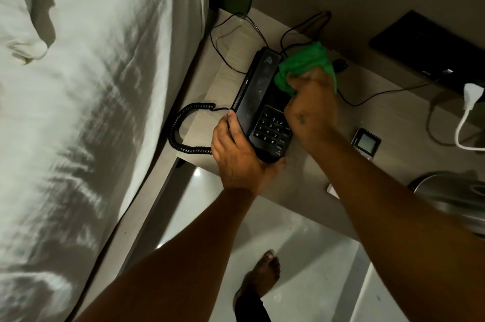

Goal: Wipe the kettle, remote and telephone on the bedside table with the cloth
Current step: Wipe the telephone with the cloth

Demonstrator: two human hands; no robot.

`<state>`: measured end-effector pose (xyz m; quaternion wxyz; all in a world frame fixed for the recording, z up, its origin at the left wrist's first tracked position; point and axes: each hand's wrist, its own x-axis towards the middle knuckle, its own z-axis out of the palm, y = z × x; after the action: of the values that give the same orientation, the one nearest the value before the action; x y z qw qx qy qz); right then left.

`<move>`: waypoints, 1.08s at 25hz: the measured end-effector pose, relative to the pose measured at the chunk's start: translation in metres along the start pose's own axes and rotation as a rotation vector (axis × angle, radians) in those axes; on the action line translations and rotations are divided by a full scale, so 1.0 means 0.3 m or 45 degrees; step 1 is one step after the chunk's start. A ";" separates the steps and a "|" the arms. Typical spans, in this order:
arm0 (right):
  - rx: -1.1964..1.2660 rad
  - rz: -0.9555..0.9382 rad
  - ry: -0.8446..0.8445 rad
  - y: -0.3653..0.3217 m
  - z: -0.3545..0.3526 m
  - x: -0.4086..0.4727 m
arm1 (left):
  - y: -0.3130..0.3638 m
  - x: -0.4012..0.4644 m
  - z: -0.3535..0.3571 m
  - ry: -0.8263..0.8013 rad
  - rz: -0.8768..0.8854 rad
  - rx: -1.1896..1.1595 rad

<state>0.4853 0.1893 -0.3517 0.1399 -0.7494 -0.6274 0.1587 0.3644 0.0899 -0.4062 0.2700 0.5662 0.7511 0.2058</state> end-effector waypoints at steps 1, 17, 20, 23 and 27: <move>0.034 0.010 -0.001 -0.021 0.005 -0.069 | 0.001 0.001 0.002 0.013 -0.006 -0.006; 0.020 -0.150 -0.109 -0.011 -0.003 -0.245 | 0.013 -0.011 -0.007 0.076 -0.001 -0.047; 0.050 -0.109 -0.157 0.006 0.013 -0.295 | 0.015 -0.004 -0.011 0.043 -0.016 -0.064; 0.457 0.250 -0.074 0.004 -0.033 -0.220 | -0.005 -0.017 -0.051 -0.082 -0.040 -0.163; 0.732 0.424 0.102 -0.002 -0.121 -0.141 | -0.091 -0.004 -0.091 -0.101 -0.112 -0.427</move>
<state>0.4929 0.1475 -0.3159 0.3424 -0.7771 -0.4197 0.3204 0.3269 0.0812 -0.4017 0.3990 0.4873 0.7191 0.2936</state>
